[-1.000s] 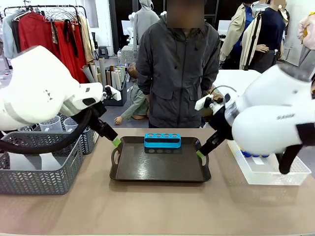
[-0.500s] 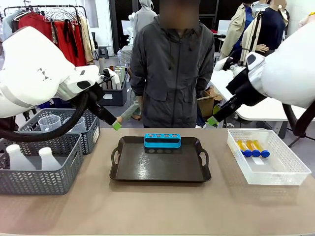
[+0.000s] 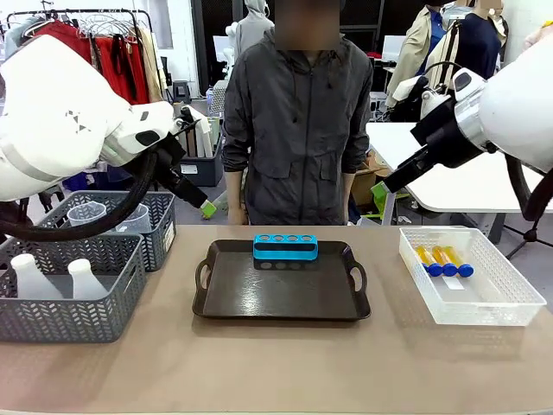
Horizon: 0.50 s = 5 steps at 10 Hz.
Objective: Prepare the laboratory tools.
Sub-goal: Pick up one Large Measuring Cup and place it on the Handle tray.
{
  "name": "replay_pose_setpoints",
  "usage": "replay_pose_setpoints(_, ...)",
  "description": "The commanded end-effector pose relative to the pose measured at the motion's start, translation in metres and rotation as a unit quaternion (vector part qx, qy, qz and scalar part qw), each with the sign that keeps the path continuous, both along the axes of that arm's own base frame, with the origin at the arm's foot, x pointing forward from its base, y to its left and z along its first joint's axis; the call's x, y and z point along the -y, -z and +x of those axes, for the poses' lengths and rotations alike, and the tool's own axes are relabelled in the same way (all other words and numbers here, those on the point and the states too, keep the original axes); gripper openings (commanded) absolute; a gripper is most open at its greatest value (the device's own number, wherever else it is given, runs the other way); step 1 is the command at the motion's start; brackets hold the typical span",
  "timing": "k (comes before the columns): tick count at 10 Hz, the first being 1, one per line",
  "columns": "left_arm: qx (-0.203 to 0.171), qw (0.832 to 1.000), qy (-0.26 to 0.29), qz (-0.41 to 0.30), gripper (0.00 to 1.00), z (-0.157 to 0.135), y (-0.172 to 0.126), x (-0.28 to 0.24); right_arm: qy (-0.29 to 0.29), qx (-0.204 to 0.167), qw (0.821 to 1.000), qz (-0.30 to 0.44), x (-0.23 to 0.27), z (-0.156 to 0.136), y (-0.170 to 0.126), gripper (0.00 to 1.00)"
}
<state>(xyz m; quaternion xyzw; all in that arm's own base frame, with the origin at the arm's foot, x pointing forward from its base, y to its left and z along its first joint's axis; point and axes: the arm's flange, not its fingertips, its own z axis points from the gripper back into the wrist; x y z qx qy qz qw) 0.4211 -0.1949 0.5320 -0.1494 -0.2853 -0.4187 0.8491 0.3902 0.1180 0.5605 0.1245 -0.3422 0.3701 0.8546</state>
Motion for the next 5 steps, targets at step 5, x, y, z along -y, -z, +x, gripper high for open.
replay_pose_setpoints(5,-0.008,0.998,0.025,-0.059,1.0,-0.001,-0.01,-0.007,-0.064,-0.026,0.997,0.033,0.008,0.014,-0.003,1.0)
